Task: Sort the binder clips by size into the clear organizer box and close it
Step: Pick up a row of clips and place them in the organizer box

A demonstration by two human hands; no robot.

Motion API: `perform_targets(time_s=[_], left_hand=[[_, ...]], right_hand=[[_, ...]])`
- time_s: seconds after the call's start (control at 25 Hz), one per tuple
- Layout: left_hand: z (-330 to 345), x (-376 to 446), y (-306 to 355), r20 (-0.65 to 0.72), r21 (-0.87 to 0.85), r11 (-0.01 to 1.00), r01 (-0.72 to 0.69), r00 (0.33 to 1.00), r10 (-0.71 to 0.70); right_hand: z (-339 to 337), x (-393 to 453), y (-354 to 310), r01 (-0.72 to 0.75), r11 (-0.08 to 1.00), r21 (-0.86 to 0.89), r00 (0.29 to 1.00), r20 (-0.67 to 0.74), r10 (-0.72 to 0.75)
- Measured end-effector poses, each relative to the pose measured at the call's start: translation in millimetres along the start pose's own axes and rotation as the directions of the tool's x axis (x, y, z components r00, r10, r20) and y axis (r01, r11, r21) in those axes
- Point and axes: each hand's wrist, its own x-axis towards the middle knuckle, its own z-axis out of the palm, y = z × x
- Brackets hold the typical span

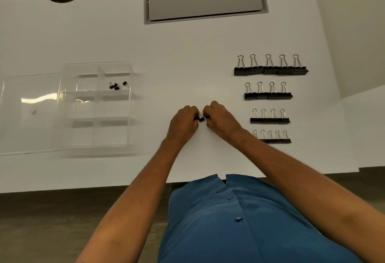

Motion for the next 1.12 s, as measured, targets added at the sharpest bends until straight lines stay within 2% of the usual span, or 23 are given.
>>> perform_targets(time_s=[0.16,0.32,0.36,0.44,0.52,0.6,0.76,0.92,1.12], left_hand=[[2.9,-7.5,9.6,-0.06,-0.054,0.995,0.087,0.994,-0.091],[4.7,-11.9,12.2,-0.108,-0.151,0.976,0.158,0.979,-0.175],[4.7,-13.5,11.6,-0.113,-0.202,0.964,0.171,0.974,-0.196],[3.9,-16.4,8.0,-0.12,-0.344,0.916,0.206,0.958,-0.261],[2.6,-18.8,4.7,-0.099,-0.453,0.853,0.26,0.936,-0.338],[0.8,-21.4,4.3,-0.084,-0.488,0.818,0.304,0.917,-0.391],[0.9,-24.9,-2.3,-0.051,-0.543,0.775,0.323,0.909,-0.415],[-6.2,-28.1,-13.7,-0.002,-0.529,0.776,0.343,0.914,-0.406],[-21.2,-35.2,-30.6,0.038,-0.519,0.786,0.336,0.928,-0.371]], right_hand=[[-6.6,1.2,-6.4,-0.11,0.993,-0.031,0.99,0.087,0.113],[-9.2,1.9,-3.9,-0.142,0.987,-0.073,0.984,0.094,0.148],[-9.5,1.4,-2.3,-0.162,0.987,-0.021,0.983,0.086,0.163],[-12.6,1.5,-0.9,-0.257,0.941,0.221,0.966,0.083,0.244],[-17.6,2.0,-5.1,-0.37,0.788,0.492,0.926,0.126,0.356],[-17.1,0.9,-12.6,-0.399,0.702,0.591,0.907,0.139,0.398],[4.9,-0.1,-23.7,-0.304,0.805,0.509,0.94,0.026,0.339],[16.9,-0.6,-32.1,-0.207,0.941,0.268,0.975,-0.024,0.221],[15.4,7.0,-42.6,-0.228,0.967,0.109,0.971,-0.041,0.234]])
